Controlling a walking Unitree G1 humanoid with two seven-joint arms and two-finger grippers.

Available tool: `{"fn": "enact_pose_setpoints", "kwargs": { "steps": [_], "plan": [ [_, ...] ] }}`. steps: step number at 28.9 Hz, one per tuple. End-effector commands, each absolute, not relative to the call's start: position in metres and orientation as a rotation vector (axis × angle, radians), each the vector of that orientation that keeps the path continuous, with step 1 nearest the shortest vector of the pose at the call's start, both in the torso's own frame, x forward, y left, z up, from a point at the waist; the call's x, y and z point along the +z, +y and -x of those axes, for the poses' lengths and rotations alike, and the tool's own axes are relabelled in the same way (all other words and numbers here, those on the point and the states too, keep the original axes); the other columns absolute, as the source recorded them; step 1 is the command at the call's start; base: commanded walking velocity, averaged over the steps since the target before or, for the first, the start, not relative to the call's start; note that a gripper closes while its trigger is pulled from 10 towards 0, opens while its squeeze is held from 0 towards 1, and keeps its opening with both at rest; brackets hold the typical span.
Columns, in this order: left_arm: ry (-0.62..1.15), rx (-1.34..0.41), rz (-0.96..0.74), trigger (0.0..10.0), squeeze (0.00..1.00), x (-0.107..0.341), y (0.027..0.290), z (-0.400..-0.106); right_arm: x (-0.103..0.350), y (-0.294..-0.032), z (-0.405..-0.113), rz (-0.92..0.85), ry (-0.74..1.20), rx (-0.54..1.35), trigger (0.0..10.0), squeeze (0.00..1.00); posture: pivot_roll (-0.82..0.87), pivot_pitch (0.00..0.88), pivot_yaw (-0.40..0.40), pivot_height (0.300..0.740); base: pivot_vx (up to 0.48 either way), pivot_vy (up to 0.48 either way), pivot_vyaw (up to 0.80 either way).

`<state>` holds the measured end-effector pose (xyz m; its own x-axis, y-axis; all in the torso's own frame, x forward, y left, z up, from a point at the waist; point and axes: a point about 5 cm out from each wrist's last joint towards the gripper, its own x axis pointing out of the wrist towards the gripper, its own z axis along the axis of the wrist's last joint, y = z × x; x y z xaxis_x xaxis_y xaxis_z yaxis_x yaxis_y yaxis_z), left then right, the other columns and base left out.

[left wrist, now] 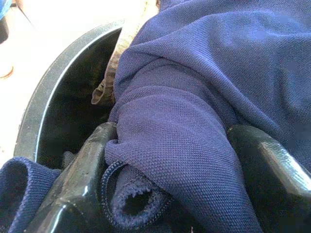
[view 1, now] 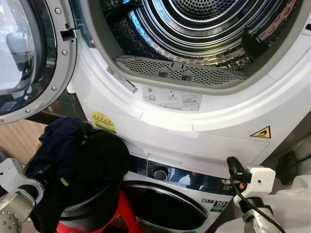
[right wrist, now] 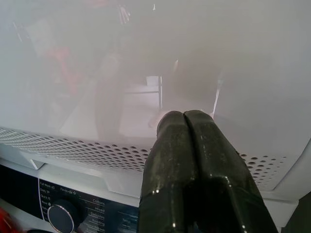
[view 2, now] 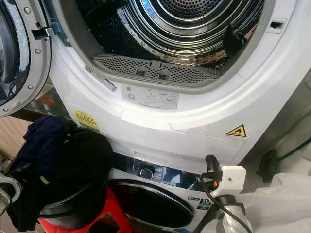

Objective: Clothes washing

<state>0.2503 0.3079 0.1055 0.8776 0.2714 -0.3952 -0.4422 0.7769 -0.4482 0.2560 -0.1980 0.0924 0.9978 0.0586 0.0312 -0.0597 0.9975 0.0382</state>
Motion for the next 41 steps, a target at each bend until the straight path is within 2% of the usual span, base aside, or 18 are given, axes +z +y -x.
{"fn": "enact_pose_setpoints", "kwargs": {
  "steps": [1, 7, 32, 41],
  "plan": [
    [0.428, 0.354, 0.559, 0.0, 0.00, 0.086, 0.293, -0.249, 0.092, -0.199, -0.257, -0.034, -0.023, 0.056, 10.0, 0.00, -0.01, 0.069, 0.011, 0.740, 0.000, 0.000, 0.00],
    [0.372, 0.340, 0.555, 0.0, 0.00, 0.094, 0.292, -0.253, 0.092, -0.198, -0.258, -0.037, -0.025, 0.061, 10.0, 0.00, -0.01, 0.060, 0.009, 0.740, 0.000, 0.000, 0.00],
    [0.365, 0.303, 0.530, 0.0, 0.00, 0.098, 0.280, -0.259, 0.091, -0.195, -0.261, -0.043, -0.017, 0.070, 10.0, 0.00, 0.00, 0.072, 0.010, 0.740, 0.000, 0.000, 0.00],
    [0.201, 0.211, 0.459, 0.0, 0.00, 0.129, 0.269, -0.272, 0.092, -0.194, -0.263, -0.044, -0.020, 0.075, 10.0, 0.00, 0.00, 0.072, 0.009, 0.740, 0.000, 0.000, 0.00]
  ]
}}
